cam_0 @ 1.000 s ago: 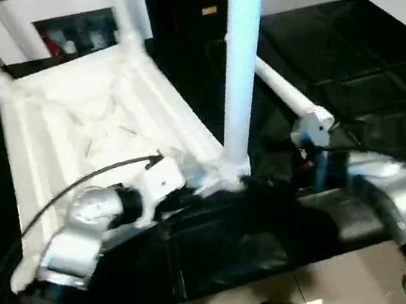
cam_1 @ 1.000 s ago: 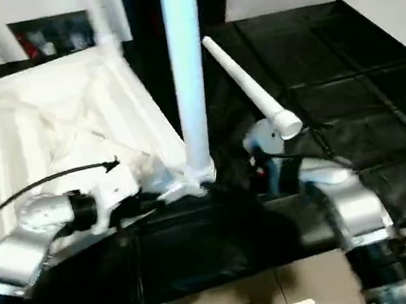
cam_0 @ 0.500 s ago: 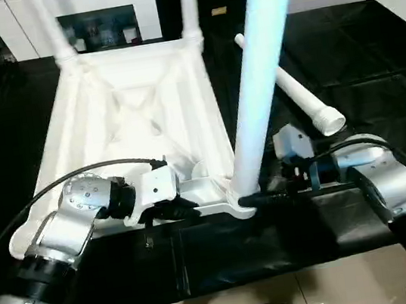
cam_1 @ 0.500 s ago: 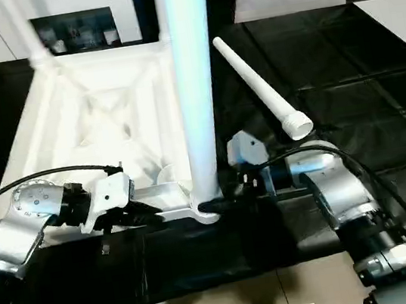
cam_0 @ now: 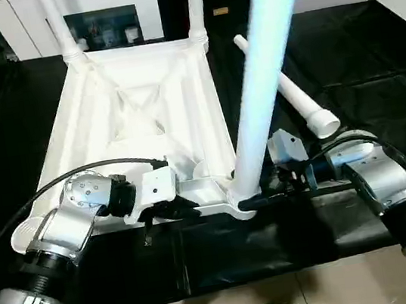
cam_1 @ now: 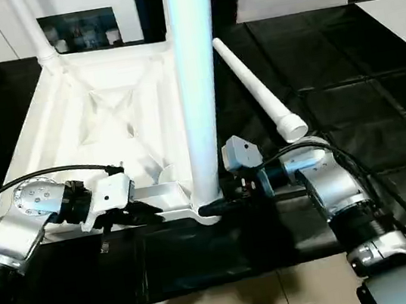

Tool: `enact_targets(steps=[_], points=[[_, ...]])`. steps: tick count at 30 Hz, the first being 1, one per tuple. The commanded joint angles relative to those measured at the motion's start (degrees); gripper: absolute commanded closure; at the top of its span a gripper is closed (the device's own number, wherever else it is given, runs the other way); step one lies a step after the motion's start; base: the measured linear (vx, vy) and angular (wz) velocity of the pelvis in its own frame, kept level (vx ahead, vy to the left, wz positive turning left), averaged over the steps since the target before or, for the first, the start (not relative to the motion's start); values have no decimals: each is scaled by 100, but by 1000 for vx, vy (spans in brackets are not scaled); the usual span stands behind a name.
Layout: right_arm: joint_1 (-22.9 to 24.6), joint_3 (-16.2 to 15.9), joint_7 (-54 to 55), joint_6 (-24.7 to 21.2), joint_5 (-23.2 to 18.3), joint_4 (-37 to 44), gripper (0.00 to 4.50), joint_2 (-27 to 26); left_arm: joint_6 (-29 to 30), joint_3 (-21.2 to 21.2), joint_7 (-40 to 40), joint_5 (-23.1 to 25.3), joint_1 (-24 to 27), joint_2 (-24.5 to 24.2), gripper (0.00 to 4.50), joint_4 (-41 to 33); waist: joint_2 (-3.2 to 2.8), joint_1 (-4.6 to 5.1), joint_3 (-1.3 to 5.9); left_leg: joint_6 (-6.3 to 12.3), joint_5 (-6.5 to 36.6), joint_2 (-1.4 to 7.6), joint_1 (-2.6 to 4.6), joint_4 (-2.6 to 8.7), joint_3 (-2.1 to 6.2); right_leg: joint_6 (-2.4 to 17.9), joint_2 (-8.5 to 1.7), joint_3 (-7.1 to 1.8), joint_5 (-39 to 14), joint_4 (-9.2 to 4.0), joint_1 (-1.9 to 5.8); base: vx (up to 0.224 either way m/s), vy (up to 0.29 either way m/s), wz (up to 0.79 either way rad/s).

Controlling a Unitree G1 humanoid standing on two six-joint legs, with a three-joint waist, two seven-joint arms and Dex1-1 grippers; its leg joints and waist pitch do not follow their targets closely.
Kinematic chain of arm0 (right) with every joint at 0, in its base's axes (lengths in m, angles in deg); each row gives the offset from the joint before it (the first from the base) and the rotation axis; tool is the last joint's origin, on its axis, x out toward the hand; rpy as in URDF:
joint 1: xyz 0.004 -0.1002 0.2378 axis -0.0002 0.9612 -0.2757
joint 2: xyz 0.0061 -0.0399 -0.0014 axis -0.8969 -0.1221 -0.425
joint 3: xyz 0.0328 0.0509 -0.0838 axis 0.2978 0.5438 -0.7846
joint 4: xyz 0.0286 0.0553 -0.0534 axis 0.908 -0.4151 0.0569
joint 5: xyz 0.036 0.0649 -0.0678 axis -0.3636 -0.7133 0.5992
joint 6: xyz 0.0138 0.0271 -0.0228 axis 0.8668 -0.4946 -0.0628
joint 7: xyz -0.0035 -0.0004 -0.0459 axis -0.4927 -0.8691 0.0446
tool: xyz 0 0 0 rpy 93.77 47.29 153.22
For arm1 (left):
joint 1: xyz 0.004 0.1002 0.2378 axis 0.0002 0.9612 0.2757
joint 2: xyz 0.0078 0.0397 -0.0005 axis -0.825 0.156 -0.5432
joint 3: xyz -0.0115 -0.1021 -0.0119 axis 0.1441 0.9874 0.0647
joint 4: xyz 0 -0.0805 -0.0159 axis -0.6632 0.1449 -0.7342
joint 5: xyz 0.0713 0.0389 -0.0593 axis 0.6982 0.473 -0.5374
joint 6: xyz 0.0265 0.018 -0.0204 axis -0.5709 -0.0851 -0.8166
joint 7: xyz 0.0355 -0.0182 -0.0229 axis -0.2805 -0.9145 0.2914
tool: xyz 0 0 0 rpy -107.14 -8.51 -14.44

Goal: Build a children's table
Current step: Rotate leg to tighten

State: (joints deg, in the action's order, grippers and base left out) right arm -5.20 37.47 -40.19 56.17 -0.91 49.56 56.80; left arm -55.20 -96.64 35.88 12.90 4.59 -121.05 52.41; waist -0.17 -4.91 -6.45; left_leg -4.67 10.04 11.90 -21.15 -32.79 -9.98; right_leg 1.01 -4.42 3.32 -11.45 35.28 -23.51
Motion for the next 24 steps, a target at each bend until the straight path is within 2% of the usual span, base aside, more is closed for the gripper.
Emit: enact_targets(steps=[1, 6, 9, 12, 13, 15, 17, 18, 19, 20, 21, 22, 24], points=[[-52, -134, -74, 57, 65, -48, 181, -38, -141, -275, 301, 188, 1, 5, 450, 33, 9, 48, 384, 548, 656, 122, 59, 307, -31, 1623, -295, -257, -244, -317, 320, 0, 0, 0], [-17, -122, -156, -82, -26, -16, 183, -81, -127, -249, 235, 173, 29, -9, 450, 31, -3, 52, 380, 511, 710, 126, 62, 317, -28, 1617, -289, -257, -276, -324, 314, 0, 0, 0], [258, -19, -40, -559, -277, 377, 185, -110, 473, -10, -227, 1, 176, 146, 450, -280, -25, 38, 387, 528, 625, 133, 65, 312, -25, 1680, -290, -258, -71, -305, 319, 0, 0, 0], [504, 45, 418, -935, -336, 761, 185, -236, 966, 144, -739, 11, 267, 298, 450, -568, -23, 41, 377, 556, 575, 145, 58, 317, -32, 1701, -284, -264, 28, -299, 314, 0, 0, 0], [684, 90, 912, -1187, -301, 1041, 185, -419, 1421, 295, -1122, -78, 347, 469, 450, -850, -22, 44, 356, 472, 750, 150, 69, 350, -26, 1625, -292, -264, -293, -343, 312, 0, 0, 0], [857, 122, 1534, -1386, -167, 1278, 186, -690, 1921, 427, -1512, -161, 447, 671, 450, -1209, -40, 54, 314, 359, 939, 147, 58, 379, -15, 1549, -302, -264, -669, -391, 296, 0, 0, 0], [997, 219, 2429, -1887, -119, 1511, 190, -1252, 2448, 550, -2101, -88, 530, 1011, 450, -1569, -11, 104, 294, 150, 1261, 113, 69, 420, 4, 1257, -313, -263, -1566, -487, 285, 0, 0, 0], [1009, 237, 2550, -1954, -130, 1540, 190, -1344, 2508, 565, -2173, -80, 538, 1060, 450, -1607, 1, 140, 283, 98, 1296, 112, 44, 437, 15, 1189, -311, -266, -1689, -486, 297, 0, 0, 0], [1041, 285, 2877, -2131, -165, 1621, 190, -1602, 2724, 621, -2452, -42, 553, 1262, 450, -1729, 7, 231, 270, -16, 1451, 94, 25, 463, 44, 956, -310, -249, -2207, -536, 290, 0, 0, 0], [1053, 320, 3123, -2256, -179, 1671, 190, -1794, 2894, 663, -2663, -11, 555, 1425, 450, -1809, 8, 259, 276, -31, 1415, 99, 29, 465, 42, 928, -314, -259, -2196, -541, 278, 0, 0, 0], [1016, 425, 3725, -2512, -145, 1695, 190, -2209, 3155, 726, -3134, 125, 530, 1783, 450, -1892, 20, 302, 281, -3, 1382, 88, 27, 452, 44, 896, -308, -267, -2180, -559, 267, 0, 0, 0], [999, 471, 3989, -2640, -119, 1716, 191, -2369, 3246, 742, -3311, 191, 522, 1910, 450, -1928, 12, 320, 271, 5, 1348, 88, 19, 452, 37, 894, -301, -275, -2159, -564, 249, 0, 0, 0], [942, 524, 4456, -2772, -27, 1704, 192, -2664, 3398, 747, -3665, 330, 496, 2171, 450, -1935, 22, 326, 305, 29, 1200, 71, 18, 432, 38, 844, -302, -274, -2034, -566, 261, 0, 0, 0]])
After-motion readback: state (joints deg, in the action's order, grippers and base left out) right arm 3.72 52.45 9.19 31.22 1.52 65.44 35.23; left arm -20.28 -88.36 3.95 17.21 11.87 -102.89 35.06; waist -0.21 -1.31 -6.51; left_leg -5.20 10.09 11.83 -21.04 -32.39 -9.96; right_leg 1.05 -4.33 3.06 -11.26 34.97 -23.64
